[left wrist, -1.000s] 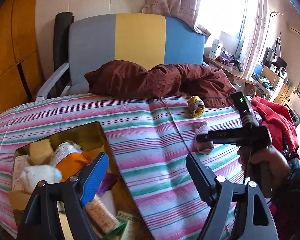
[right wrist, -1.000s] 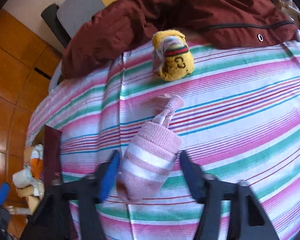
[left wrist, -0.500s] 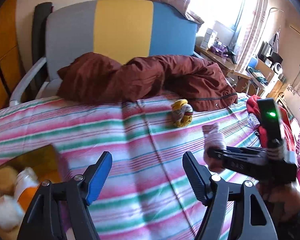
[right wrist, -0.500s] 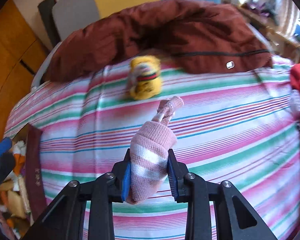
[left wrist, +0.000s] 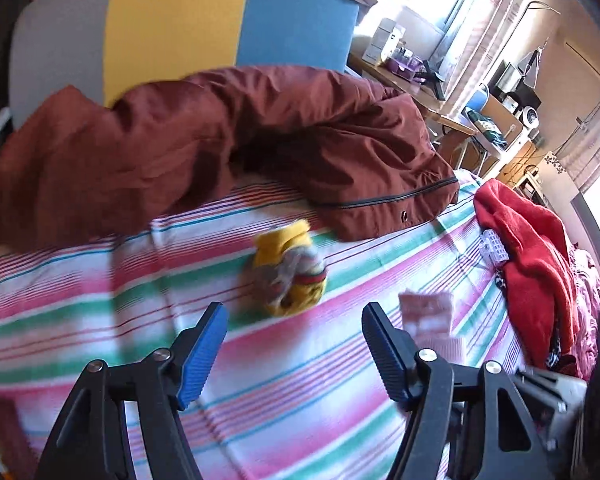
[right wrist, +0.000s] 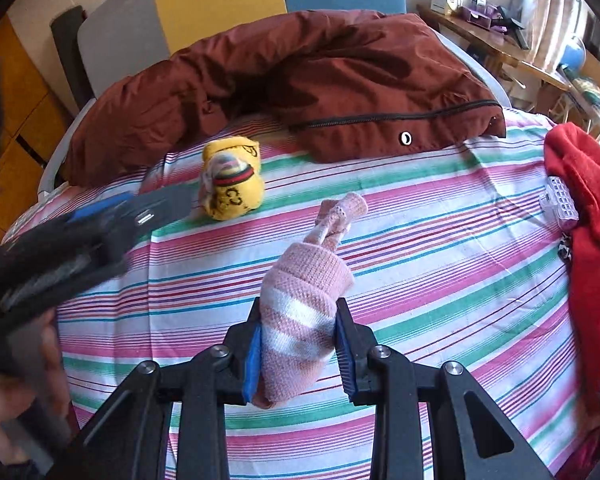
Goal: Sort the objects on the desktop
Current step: 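Grasp the yellow knitted toy with the left tool while the right holds the pink sock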
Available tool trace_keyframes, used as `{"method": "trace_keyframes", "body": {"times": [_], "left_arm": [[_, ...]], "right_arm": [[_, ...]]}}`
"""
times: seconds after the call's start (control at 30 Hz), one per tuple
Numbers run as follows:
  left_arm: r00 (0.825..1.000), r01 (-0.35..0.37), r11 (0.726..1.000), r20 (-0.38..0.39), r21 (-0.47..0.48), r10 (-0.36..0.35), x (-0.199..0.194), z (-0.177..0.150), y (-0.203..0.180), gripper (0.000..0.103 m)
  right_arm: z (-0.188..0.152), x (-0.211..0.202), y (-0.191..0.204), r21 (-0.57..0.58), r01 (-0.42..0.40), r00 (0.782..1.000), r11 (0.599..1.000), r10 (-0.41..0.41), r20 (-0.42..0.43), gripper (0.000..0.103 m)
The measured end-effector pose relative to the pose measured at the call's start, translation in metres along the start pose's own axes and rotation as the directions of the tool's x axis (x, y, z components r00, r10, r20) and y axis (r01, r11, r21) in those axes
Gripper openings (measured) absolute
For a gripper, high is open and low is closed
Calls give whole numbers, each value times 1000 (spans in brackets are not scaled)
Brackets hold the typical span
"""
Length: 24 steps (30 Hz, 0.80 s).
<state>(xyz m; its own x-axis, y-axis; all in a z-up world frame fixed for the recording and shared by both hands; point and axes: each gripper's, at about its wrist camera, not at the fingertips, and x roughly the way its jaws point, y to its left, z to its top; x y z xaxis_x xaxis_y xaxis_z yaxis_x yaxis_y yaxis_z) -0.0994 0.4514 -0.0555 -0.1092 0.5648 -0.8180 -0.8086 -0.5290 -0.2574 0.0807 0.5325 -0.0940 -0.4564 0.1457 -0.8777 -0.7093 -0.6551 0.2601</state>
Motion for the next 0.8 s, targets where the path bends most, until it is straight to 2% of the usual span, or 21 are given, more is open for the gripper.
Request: {"method": "trace_keyframes", "body": {"times": [0.3, 0.33, 0.37, 0.4, 0.5, 0.7, 0.8], "left_arm": [[1000, -5, 1000, -31, 12, 6, 55, 19, 6, 70], [999, -1, 1000, -35, 9, 1, 59, 19, 8, 61], [999, 10, 1000, -46, 3, -10, 64, 18, 11, 44], [998, 20, 1000, -56, -9, -21, 68, 16, 15, 43], [999, 35, 999, -31, -27, -36, 59, 9, 20, 38], [999, -43, 999, 26, -17, 43, 21, -11, 20, 38], [996, -70, 997, 45, -28, 71, -2, -24, 21, 38]], "right_arm": [[0, 8, 1, -5, -8, 1000, 1000, 8, -23, 32], [0, 9, 1, -6, -6, 1000, 1000, 6, -24, 32], [0, 9, 1, -6, -6, 1000, 1000, 5, -27, 32], [0, 10, 1, -6, -5, 1000, 1000, 5, -29, 32], [-1, 14, 3, -17, 1, 999, 1000, -1, -36, 32], [-2, 17, 11, -50, 1, 999, 999, -3, -35, 32], [-4, 15, 20, -74, -38, 999, 996, 37, -24, 32]]}}
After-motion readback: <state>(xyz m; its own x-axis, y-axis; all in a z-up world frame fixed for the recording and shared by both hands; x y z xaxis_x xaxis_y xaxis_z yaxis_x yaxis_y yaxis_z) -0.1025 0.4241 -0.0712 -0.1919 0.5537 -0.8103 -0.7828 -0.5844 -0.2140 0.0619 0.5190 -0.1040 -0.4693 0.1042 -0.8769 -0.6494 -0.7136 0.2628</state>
